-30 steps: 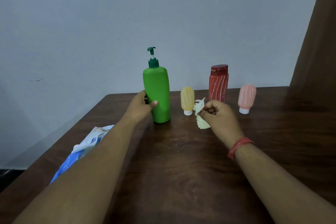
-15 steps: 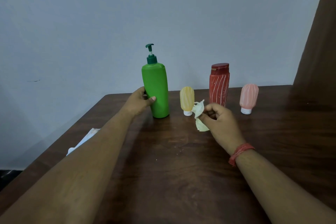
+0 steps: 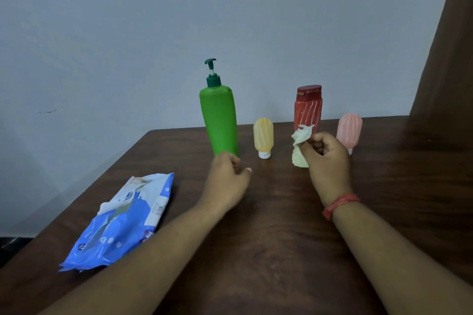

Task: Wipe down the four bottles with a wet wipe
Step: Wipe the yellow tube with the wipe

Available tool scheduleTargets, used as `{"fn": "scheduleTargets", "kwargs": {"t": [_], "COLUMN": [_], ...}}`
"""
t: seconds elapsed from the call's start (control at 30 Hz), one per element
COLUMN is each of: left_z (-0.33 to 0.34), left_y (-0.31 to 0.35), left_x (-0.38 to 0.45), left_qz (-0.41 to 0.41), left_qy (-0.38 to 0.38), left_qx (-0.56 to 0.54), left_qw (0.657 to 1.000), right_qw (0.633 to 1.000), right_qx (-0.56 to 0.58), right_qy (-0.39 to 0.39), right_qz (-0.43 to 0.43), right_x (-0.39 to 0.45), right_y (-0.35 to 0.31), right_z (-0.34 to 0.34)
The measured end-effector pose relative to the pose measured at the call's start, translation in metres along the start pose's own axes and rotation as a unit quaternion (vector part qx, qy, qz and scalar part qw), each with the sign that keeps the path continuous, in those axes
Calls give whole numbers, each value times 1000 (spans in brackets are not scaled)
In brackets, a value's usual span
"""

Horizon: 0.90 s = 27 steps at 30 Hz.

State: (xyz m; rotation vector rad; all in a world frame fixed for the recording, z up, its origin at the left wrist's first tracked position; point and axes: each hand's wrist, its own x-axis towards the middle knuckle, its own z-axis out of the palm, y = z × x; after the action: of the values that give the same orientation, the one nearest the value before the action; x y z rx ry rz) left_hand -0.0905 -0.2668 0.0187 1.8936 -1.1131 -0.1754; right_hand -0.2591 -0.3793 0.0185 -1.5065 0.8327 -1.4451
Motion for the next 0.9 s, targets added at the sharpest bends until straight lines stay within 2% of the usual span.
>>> {"fn": "scheduleTargets", "kwargs": {"t": [0.1,0.27,0.57,0.9], "left_z": [30,59,78,80], "left_y": [7,19,23,24], "left_x": [2,30,59,61], "left_qz": [1,-18,-67,-63], "left_qy": [-45,-3,46,42], "left_qx": [34,21,12,37], "left_qw": [998,1000,997,996], "right_qw": [998,994,999,999], "right_qx": [21,38,34,28], "right_qy": [62,101,33,28], "right_qz": [14,35,1,16], "right_x": [2,6,-3,0], "right_y": [-3,0,-5,-2], "right_z": [-6,-13,-4,-4]}}
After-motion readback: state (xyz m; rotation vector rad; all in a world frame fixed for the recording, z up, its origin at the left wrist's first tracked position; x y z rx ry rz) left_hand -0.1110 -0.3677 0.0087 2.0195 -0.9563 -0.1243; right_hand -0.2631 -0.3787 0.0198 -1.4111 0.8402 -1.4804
